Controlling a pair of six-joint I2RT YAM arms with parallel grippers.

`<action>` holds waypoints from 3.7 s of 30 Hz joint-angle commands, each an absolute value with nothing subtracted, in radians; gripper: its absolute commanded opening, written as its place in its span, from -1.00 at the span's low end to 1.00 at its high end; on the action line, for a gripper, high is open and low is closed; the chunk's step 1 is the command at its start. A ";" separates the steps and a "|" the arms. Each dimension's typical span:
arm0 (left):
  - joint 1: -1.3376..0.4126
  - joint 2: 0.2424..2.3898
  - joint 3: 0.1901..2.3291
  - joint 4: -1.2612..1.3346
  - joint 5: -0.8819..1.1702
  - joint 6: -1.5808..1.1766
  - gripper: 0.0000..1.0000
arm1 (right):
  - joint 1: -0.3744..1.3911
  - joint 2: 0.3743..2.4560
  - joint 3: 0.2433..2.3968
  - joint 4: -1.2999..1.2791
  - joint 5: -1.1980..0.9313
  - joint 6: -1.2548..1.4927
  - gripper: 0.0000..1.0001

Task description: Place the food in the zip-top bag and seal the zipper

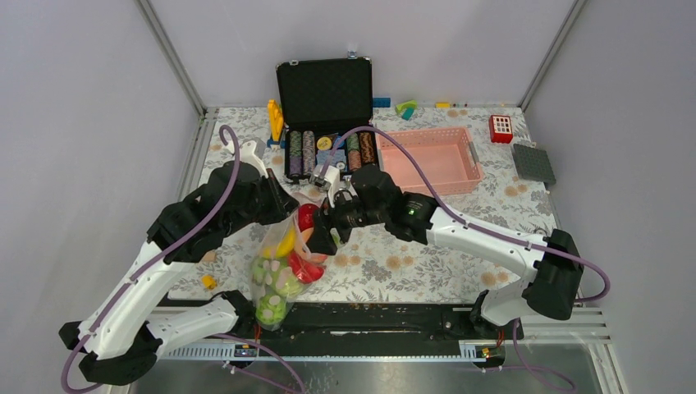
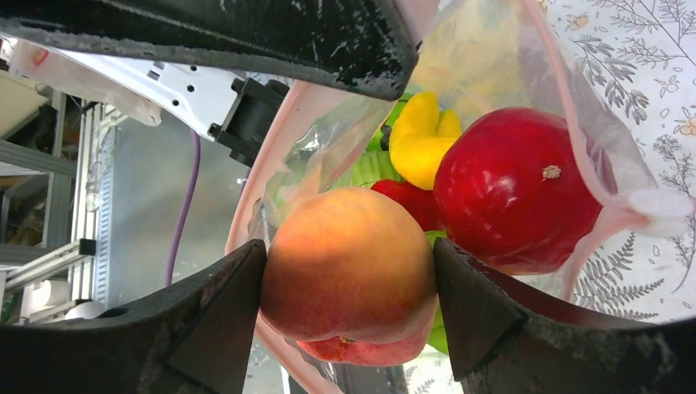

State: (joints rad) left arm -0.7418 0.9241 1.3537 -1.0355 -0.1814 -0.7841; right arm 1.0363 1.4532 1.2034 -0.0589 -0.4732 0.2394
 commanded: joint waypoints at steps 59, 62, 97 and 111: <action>-0.738 0.919 1.287 -0.721 -0.066 -0.718 -1.00 | 0.943 1.286 1.311 -0.290 -0.050 0.316 -1.00; -0.738 0.928 1.263 -0.680 -0.010 -0.716 -1.00 | 0.943 1.341 1.417 -0.345 -0.076 0.311 -1.00; -0.740 1.007 1.260 -0.564 0.126 -0.681 -1.00 | 0.854 1.473 1.748 -0.665 -0.074 0.090 -1.00; -0.786 0.981 1.131 -0.362 0.259 -0.722 -0.66 | 0.750 1.517 1.828 -0.711 -0.321 -0.112 -1.00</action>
